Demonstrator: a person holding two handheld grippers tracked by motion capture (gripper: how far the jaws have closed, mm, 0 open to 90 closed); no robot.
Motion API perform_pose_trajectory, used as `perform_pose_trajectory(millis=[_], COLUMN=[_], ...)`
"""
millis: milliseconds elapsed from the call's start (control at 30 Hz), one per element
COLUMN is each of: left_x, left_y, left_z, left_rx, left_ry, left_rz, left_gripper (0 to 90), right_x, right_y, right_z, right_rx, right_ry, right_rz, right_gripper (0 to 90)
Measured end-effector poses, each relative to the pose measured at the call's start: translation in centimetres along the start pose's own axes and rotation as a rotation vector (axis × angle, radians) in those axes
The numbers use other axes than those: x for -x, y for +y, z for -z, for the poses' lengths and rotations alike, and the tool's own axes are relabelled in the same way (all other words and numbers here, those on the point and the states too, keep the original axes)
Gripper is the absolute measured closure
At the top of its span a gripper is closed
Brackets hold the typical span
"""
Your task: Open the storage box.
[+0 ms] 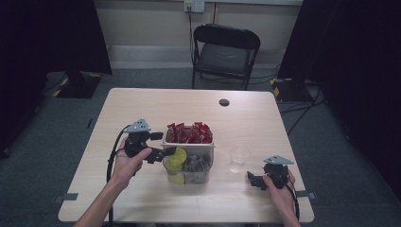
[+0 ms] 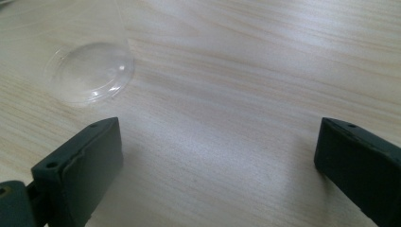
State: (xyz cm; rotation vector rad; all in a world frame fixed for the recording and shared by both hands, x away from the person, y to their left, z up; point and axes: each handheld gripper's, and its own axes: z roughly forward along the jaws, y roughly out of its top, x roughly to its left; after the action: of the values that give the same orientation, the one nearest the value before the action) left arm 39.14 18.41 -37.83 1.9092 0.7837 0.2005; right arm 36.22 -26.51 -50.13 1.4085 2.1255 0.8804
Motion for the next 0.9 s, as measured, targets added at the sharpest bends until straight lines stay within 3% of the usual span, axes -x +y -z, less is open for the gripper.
perform_pose_trajectory(millis=[300, 533, 900], left_x=[-0.7, -0.8, -1.0], left_y=[0.2, 0.5, 0.6], left_z=[-0.4, -0.2, -0.7], left_rx=[0.016, 0.021, 0.034], left_ry=[-0.009, 0.004, 0.036], left_rz=[0.032, 0.013, 0.018], left_gripper=[15.9, 16.1, 17.0], right_x=[0.0, 0.0, 0.0], right_y=[0.0, 0.0, 0.0], right_z=[0.0, 0.0, 0.0], right_rx=[0.0, 0.0, 0.0], right_ry=[0.0, 0.0, 0.0], right_rz=[0.0, 0.0, 0.0], right_gripper=[1.4, 1.4, 1.3])
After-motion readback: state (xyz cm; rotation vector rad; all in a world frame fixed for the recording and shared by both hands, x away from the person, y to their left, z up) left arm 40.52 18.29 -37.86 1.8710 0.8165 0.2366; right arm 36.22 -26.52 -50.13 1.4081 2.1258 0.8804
